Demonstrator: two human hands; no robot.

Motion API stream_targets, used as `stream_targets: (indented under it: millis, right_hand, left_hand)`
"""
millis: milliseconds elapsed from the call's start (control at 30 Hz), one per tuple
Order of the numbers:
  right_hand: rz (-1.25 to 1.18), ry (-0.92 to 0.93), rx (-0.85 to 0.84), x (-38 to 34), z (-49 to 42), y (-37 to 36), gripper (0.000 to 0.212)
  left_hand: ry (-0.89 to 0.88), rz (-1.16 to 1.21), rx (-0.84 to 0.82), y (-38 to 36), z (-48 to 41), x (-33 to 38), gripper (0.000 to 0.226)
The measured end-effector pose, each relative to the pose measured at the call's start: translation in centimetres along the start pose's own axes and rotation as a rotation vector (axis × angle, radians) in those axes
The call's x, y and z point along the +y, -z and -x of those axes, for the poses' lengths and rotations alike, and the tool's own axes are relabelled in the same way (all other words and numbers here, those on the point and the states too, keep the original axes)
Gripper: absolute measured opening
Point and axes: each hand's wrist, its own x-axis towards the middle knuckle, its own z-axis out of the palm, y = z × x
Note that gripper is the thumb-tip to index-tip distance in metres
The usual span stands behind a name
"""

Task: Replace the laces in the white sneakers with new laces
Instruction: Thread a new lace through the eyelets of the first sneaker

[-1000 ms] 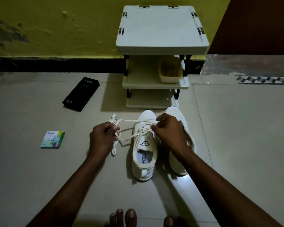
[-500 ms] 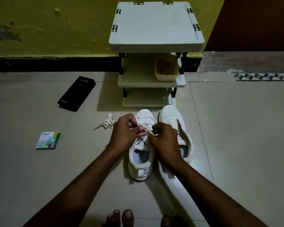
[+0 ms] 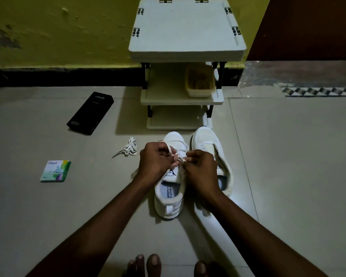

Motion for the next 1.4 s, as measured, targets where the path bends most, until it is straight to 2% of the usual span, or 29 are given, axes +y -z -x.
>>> stream_targets:
  millis: [300,533,633,767,867,1000,1033,1100,1167,1200,1233,1267,1300,1367,1400]
  right_hand:
    - [-0.057,-0.059,-0.024,0.3,-0.4,-0.3,0.024]
    - [-0.016,-0.013,0.002,0.2,-0.1,-0.8,0.017]
    - [0.011,-0.006,-0.019,0.3,-0.4,-0.6,0.013]
    - [0.124,0.123,-0.073,0.3,-0.5,-0.6,0.022]
    - [0.276,0.273,-0.061,-0.4,-0.8,-0.9,0.018]
    - [0.598,0.486,-0.107,-0.9,-0.7,-1.1,0.020]
    - [0.578,0.536,-0.078,-0.9,-0.3,-1.1,0.021]
    - [0.373,0.548,0.036,-0.8,0.6,-0.8,0.022]
    - [-0.029,0.364,0.135,-1.3,0.5,-0.2,0.020]
    - [-0.239,0.231,0.129,-1.7,0.1,0.1,0.018]
    - [-0.345,0.157,0.108,-1.9,-0.5,0.4,0.020]
    - [-0.313,0.162,0.075,-2.3,-1.1,0.9,0.024]
    - [-0.174,0.240,0.015,-2.6,-1.7,1.4,0.029]
    - [0.261,0.404,-0.206,-2.8,-2.7,1.9,0.031]
    - [0.441,0.409,-0.328,-2.7,-3.2,1.9,0.029]
  left_hand:
    - [-0.112,-0.162,0.051,-0.3,1.0,0.2,0.009]
    - [-0.276,-0.477,0.145,-0.4,1.4,0.1,0.015]
    - [-0.212,-0.530,0.179,0.0,1.4,-0.1,0.011]
    - [-0.185,-0.352,0.114,0.5,1.4,-0.5,0.011]
    - [-0.201,-0.293,0.103,0.5,1.6,-0.8,0.012]
    - [-0.256,-0.330,0.142,0.4,1.9,-2.2,0.025]
    - [-0.269,-0.345,0.168,0.3,2.0,-2.7,0.031]
    - [-0.268,-0.324,0.247,0.2,2.1,-3.5,0.042]
    - [-0.246,-0.317,0.301,0.1,2.1,-4.1,0.048]
    - [-0.224,-0.330,0.299,0.2,2.0,-4.3,0.047]
    - [-0.200,-0.351,0.282,0.3,1.9,-4.5,0.045]
    - [-0.184,-0.378,0.266,0.3,1.7,-4.6,0.042]
    - [-0.173,-0.405,0.254,0.4,1.5,-4.8,0.039]
    - [-0.164,-0.433,0.222,0.3,1.4,-5.0,0.037]
    - [-0.166,-0.442,0.204,0.1,1.4,-4.9,0.037]
